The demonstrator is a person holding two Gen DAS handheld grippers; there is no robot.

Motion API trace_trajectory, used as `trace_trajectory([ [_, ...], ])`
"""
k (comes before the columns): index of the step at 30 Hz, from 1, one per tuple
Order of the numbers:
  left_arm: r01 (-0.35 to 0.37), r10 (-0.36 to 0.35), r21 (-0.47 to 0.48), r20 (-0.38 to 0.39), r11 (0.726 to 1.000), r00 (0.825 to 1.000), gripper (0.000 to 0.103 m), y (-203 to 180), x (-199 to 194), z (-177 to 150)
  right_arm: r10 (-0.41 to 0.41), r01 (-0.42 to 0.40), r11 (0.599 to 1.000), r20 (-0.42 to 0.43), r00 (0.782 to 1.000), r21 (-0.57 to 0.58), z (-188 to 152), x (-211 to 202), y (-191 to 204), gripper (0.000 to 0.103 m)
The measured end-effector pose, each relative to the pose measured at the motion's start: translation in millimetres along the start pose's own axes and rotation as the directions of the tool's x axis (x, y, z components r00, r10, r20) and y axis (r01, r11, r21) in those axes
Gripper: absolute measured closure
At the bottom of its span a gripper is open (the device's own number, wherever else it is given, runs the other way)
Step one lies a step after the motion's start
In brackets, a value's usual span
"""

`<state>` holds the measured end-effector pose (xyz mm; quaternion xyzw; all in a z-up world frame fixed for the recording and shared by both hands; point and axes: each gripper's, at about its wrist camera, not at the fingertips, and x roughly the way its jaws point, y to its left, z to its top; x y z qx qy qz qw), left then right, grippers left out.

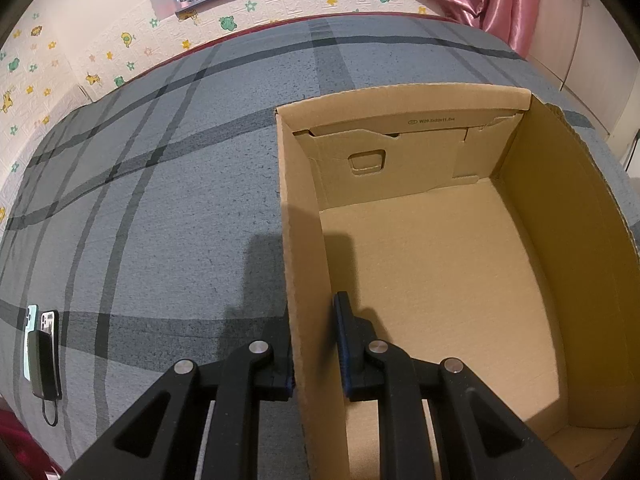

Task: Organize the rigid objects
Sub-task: 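Lower the right tool over the white charger plug and close on it, then lift the white charger plug with the right tool toward the box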

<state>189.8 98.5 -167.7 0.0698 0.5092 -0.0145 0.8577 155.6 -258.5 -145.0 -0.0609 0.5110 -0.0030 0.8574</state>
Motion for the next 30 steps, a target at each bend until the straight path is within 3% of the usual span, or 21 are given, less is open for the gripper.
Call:
trace_trajectory([
  [4,0.004,-0.004,-0.002,-0.001,1.000,1.000,0.086,0,0,0,-0.001,0.001,1.000,-0.037,0.999,0.011,3,24,-8,0.001],
  [13,0.010,-0.010,-0.005,-0.003,1.000,1.000,0.086,2,1,1,0.049,-0.046,0.998,-0.105,0.993,0.033,3,57,-15,0.020],
  [15,0.012,-0.012,-0.007,-0.003,1.000,1.000,0.086,3,1,1,0.066,-0.063,0.997,-0.118,0.991,0.034,5,62,-15,0.030],
  [17,0.013,-0.013,-0.006,-0.005,1.000,1.000,0.086,3,2,1,0.090,-0.086,0.996,-0.132,0.987,0.032,5,68,-14,0.053],
  [30,0.008,-0.008,-0.002,-0.003,1.000,1.000,0.086,2,1,1,0.064,-0.060,0.997,-0.106,0.992,0.041,5,52,-10,0.056],
])
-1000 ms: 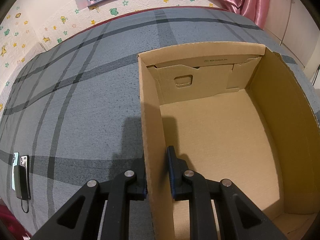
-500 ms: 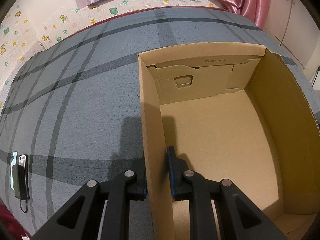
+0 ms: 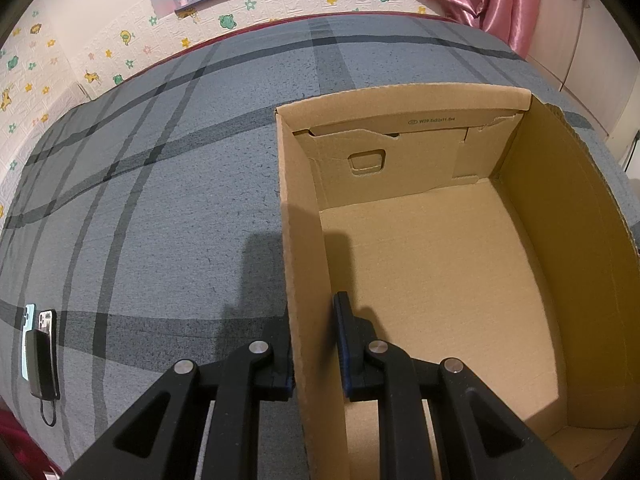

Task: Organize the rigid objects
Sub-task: 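Lift the white charger plug with the right tool toward the box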

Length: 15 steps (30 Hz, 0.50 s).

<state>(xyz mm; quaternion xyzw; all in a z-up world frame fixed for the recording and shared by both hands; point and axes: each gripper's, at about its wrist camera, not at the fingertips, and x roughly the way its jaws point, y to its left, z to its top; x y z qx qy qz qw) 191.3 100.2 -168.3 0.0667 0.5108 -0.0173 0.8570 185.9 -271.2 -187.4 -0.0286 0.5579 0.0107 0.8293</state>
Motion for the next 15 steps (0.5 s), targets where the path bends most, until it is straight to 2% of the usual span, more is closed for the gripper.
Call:
trace_trajectory([
  [9,-0.006,0.006,0.002,0.001,1.000,1.000,0.086,-2,0,0,-0.020,0.020,1.000,-0.005,1.000,0.004,-1,-10,0,0.057],
  [15,-0.009,0.009,0.003,0.001,1.000,1.000,0.086,-2,-1,0,-0.022,0.022,1.000,-0.030,0.999,-0.008,-6,2,0,0.057],
])
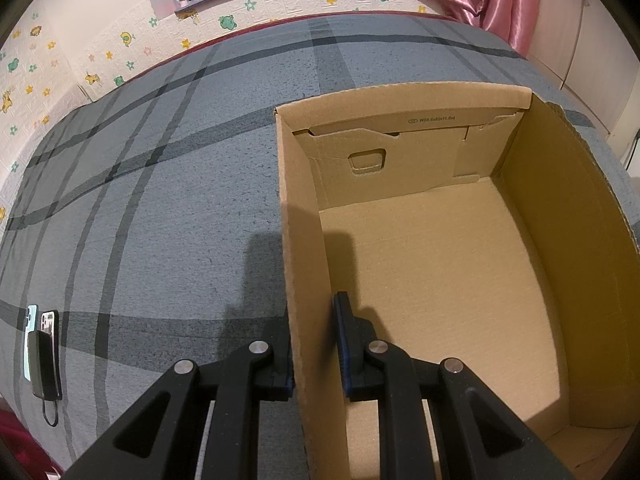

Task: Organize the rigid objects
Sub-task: 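Lift the white charger plug with the right tool toward the box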

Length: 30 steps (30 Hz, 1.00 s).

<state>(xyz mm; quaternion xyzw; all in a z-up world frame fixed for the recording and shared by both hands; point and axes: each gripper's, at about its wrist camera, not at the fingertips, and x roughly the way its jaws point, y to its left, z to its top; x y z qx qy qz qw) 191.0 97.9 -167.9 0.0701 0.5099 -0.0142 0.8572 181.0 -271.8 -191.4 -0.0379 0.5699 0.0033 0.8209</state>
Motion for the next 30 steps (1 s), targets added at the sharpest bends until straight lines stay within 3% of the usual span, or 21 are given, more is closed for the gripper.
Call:
trace_trajectory([
  [17,-0.010,0.010,0.003,-0.004,1.000,1.000,0.086,-2,0,1,0.004,-0.003,1.000,-0.056,0.998,0.024,9,30,-15,0.057],
  [30,-0.013,0.013,0.003,-0.008,1.000,1.000,0.086,-2,1,2,0.001,0.000,1.000,-0.010,1.000,0.030,7,3,-10,0.058],
])
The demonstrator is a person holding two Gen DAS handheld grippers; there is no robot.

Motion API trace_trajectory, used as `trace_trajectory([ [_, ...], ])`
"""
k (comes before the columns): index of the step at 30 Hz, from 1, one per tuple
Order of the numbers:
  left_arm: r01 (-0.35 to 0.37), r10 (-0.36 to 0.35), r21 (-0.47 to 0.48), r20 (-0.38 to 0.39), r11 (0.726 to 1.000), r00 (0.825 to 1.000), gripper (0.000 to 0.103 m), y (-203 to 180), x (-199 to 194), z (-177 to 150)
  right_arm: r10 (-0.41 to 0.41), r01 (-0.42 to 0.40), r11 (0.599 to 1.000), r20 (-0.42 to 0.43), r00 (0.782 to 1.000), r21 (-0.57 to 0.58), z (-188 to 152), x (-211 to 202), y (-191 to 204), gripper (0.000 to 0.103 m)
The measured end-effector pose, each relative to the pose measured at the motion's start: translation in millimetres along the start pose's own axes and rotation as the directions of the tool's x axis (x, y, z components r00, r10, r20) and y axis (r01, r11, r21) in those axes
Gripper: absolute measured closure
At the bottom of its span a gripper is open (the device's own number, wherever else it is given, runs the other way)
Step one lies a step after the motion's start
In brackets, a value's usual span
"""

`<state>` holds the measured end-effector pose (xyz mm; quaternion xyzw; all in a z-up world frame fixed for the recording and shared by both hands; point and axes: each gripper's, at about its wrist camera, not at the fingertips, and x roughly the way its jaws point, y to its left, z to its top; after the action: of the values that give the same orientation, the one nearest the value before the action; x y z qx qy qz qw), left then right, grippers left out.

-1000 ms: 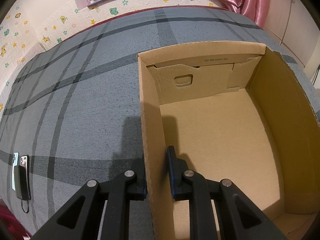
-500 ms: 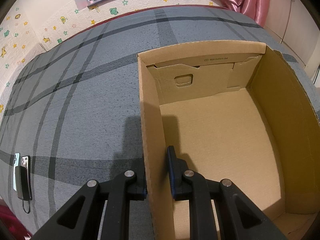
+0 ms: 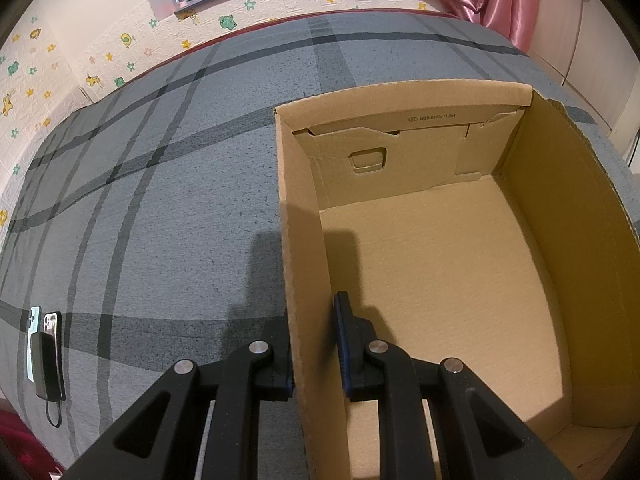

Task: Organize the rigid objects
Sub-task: 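Lift the white charger plug with the right tool toward the box, then lower the charger plug into the box and open the right tool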

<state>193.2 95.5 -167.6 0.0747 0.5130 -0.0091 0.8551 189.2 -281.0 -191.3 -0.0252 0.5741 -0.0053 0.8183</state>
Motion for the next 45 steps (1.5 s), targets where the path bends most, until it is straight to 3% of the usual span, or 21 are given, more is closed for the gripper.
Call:
trace_trajectory([
  [21,0.001,-0.001,0.000,0.000,1.000,1.000,0.086,-1,1,-2,0.017,-0.010,0.998,0.094,0.995,-0.068,23,-78,48,0.058],
  [34,0.026,-0.026,-0.015,0.004,1.000,1.000,0.086,5,1,-2,0.095,-0.071,0.980,0.124,0.988,-0.185,41,-110,121,0.058],
  [45,0.057,-0.057,-0.038,0.007,0.998,0.998,0.086,8,2,-2,0.150,-0.116,0.958,0.114,0.982,-0.262,49,-111,183,0.058],
])
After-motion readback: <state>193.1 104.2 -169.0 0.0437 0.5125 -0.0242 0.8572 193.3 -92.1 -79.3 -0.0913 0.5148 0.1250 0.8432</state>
